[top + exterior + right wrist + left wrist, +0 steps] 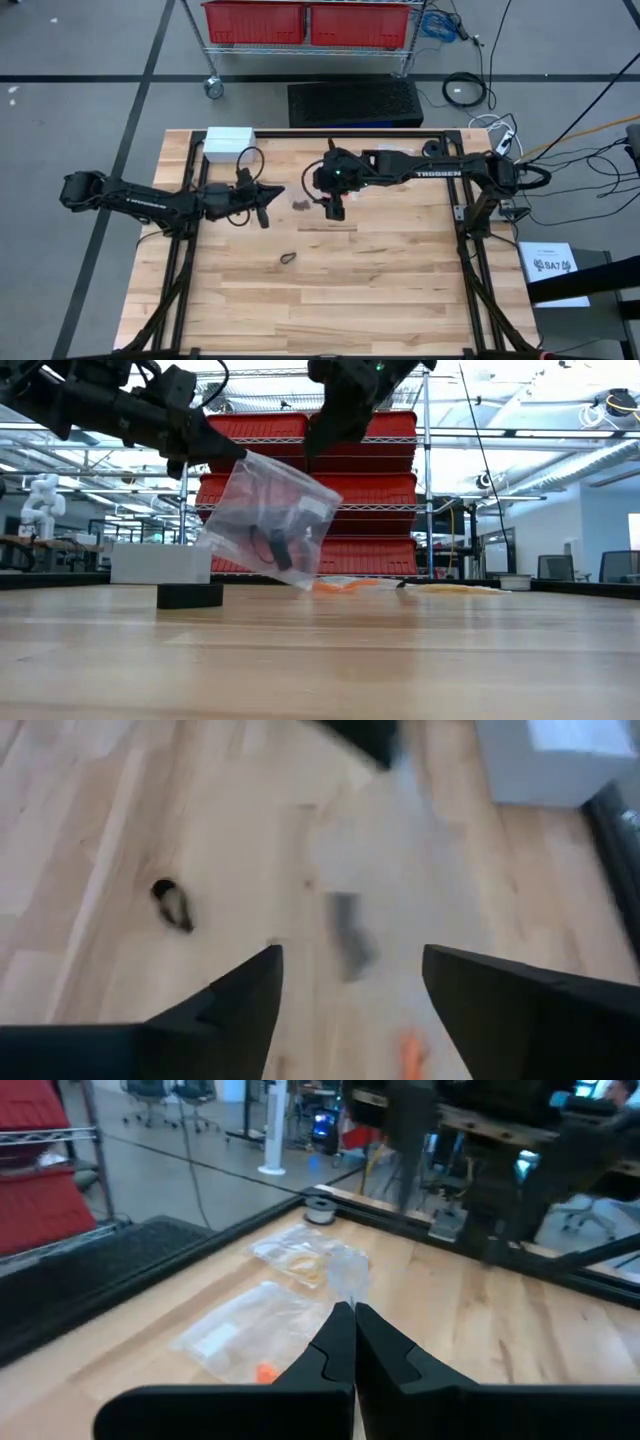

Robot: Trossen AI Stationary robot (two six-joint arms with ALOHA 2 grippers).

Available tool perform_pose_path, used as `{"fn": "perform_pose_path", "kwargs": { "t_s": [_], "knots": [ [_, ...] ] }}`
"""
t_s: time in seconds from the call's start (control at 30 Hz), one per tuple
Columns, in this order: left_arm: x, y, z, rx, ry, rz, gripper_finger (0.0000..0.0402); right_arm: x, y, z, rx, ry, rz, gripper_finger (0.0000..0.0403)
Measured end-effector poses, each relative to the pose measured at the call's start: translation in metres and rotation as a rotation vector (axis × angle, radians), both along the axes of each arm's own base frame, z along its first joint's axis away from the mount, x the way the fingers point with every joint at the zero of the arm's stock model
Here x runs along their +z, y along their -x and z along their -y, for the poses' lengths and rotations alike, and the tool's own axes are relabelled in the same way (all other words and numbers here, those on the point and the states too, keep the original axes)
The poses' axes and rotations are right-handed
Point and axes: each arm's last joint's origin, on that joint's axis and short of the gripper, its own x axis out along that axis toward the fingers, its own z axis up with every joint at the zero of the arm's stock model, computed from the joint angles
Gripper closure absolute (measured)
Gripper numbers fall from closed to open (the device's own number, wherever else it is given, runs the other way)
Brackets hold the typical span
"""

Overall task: Sort rubber bands
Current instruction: Put the black rubber band into the left zip lock bag

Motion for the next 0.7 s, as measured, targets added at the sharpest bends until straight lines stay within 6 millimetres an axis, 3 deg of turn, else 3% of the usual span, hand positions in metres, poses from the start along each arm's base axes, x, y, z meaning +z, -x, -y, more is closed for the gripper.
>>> {"fn": "perform_pose_path", "kwargs": {
  "t_s": [0.13,0.43,0.53,0.7],
  "knots": [
    [0.001,0.001,0.0,-0.002,-0.025,-0.002,0.0402,-0.012,-0.004,-0.031,0.105,-0.08,-0.005,0.0164],
    [0.014,0.009,0.001,-0.02,-0.061,0.059,0.0402,-0.082,-0.044,-0.099,0.252,-0.109,0.077,0.0182],
    [0.018,0.011,0.001,-0.024,-0.062,0.082,0.0402,-0.107,-0.057,-0.109,0.248,-0.135,0.102,0.0185],
    [0.018,0.011,0.003,-0.085,-0.057,0.086,0.0402,-0.143,-0.07,-0.108,0.193,-0.136,0.09,0.0185]
  ]
}}
